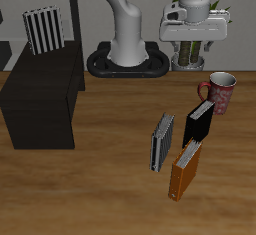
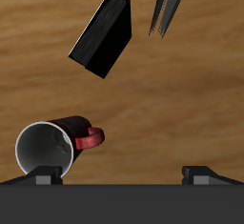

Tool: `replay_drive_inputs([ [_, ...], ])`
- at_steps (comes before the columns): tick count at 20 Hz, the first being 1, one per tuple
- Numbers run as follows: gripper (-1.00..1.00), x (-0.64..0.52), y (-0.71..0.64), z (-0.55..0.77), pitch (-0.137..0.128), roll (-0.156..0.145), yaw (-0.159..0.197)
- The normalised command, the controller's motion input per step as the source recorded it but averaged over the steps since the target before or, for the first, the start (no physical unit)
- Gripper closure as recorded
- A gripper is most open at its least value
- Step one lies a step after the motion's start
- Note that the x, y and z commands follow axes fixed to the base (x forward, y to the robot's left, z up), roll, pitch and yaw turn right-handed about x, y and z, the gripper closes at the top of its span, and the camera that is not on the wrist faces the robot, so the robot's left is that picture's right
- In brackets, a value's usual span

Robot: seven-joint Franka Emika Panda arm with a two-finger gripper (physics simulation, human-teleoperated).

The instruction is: Place the right striped book upright on top of the shelf and place the red mug on top of the shelf

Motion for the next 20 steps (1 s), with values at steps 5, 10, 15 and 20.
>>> replay_drive_inputs([
  [5, -1.00, -0.08, 0.33, -0.11, -0.053, -0.072, -0.004],
  [10, -1.00, -0.04, 0.29, -0.07, 0.025, -0.025, -0.055],
  [15, -1.00, -0.10, 0.25, -0.09, -0.007, -0.013, -0.043],
  [20, -1.00, -0.15, 0.32, -0.17, -0.031, -0.017, -0.005],
])
